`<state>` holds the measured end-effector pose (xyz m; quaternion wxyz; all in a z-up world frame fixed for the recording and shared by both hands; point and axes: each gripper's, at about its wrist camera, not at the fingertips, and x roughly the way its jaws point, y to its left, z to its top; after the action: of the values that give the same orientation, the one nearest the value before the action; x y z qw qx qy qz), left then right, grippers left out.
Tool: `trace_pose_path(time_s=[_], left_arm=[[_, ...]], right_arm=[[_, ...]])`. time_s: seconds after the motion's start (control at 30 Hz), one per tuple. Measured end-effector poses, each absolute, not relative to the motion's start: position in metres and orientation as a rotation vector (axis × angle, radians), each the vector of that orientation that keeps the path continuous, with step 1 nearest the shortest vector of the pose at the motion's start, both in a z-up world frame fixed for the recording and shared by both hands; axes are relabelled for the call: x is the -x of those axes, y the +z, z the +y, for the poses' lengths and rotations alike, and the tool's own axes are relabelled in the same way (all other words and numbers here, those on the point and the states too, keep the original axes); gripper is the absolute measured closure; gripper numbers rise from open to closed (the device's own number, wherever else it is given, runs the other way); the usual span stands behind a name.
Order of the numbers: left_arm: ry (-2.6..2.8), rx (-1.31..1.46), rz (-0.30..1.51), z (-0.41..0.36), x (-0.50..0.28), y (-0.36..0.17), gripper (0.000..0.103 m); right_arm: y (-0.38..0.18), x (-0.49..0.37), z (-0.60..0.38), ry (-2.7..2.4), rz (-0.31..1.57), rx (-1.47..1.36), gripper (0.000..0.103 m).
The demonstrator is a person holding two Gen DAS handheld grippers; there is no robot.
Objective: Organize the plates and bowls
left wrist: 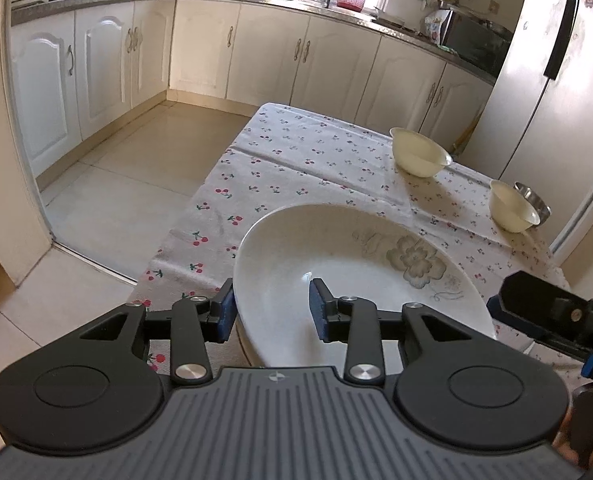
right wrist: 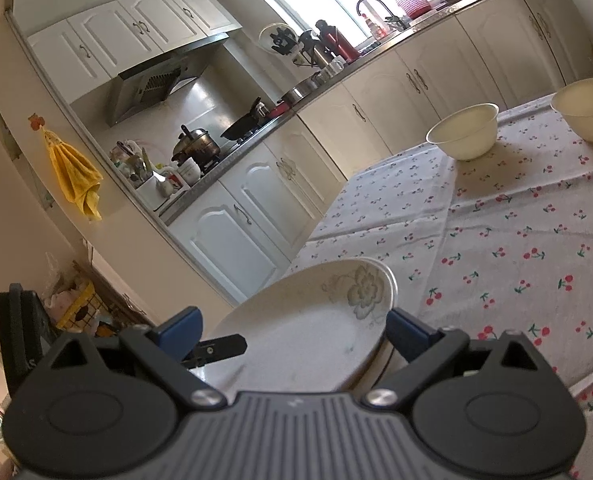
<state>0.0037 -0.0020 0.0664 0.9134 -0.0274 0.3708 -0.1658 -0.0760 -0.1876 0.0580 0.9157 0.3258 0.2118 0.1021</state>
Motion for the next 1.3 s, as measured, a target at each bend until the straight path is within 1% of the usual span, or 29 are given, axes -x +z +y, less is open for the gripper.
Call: trace_pose_path(time_s=[0.1, 0.13, 0.17, 0.23, 0.27, 0.3, 0.37, 0.43, 0.57, 0.63, 0.93, 1.3], left_arm=[[-0.335, 0.046, 0.771, 0.000, -0.005, 0.064, 0.060], [-0.341, 0.045, 0.766, 0.001, -0.004, 0.065, 0.056], [-0.344, 0.039, 0.761, 0.001, -0.003, 0.066, 0.055], [-0.338, 0.022, 0.743, 0.001, 0.000, 0.068, 0.042], [-0.337, 0.014, 0.732, 0.002, 0.002, 0.069, 0.039], [-0.333, 0.010, 0.727, 0.003, 0.003, 0.070, 0.033], [-0.330, 0.016, 0.722, 0.006, 0.005, 0.072, 0.030], [-0.324, 0.021, 0.720, 0.009, 0.007, 0.074, 0.023], [-0.316, 0.018, 0.699, 0.012, 0.013, 0.081, 0.013], [-0.326, 0.026, 0.695, 0.010, 0.016, 0.085, 0.005], [-0.418, 0.020, 0.679, -0.024, 0.028, 0.105, 0.003], [-0.544, -0.029, 0.679, -0.092, 0.037, 0.113, 0.000]], right_arm=[[0.061, 0.077, -0.184, 0.213, 0.433, -0.645, 0.007], [0.062, 0.077, -0.183, 0.216, 0.434, -0.643, 0.007], [0.061, 0.077, -0.184, 0.218, 0.434, -0.653, 0.006], [0.059, 0.078, -0.187, 0.209, 0.437, -0.679, 0.005], [0.058, 0.078, -0.189, 0.207, 0.438, -0.691, 0.004], [0.058, 0.079, -0.192, 0.204, 0.438, -0.704, 0.003], [0.056, 0.082, -0.197, 0.183, 0.433, -0.729, 0.001], [0.054, 0.086, -0.204, 0.165, 0.432, -0.756, 0.001], [0.048, 0.095, -0.222, 0.115, 0.420, -0.833, 0.001], [0.046, 0.101, -0.233, 0.093, 0.411, -0.869, 0.001], [0.047, 0.129, -0.275, -0.051, 0.352, -0.919, 0.001], [0.040, 0.164, -0.323, -0.184, 0.298, -0.965, 0.001]])
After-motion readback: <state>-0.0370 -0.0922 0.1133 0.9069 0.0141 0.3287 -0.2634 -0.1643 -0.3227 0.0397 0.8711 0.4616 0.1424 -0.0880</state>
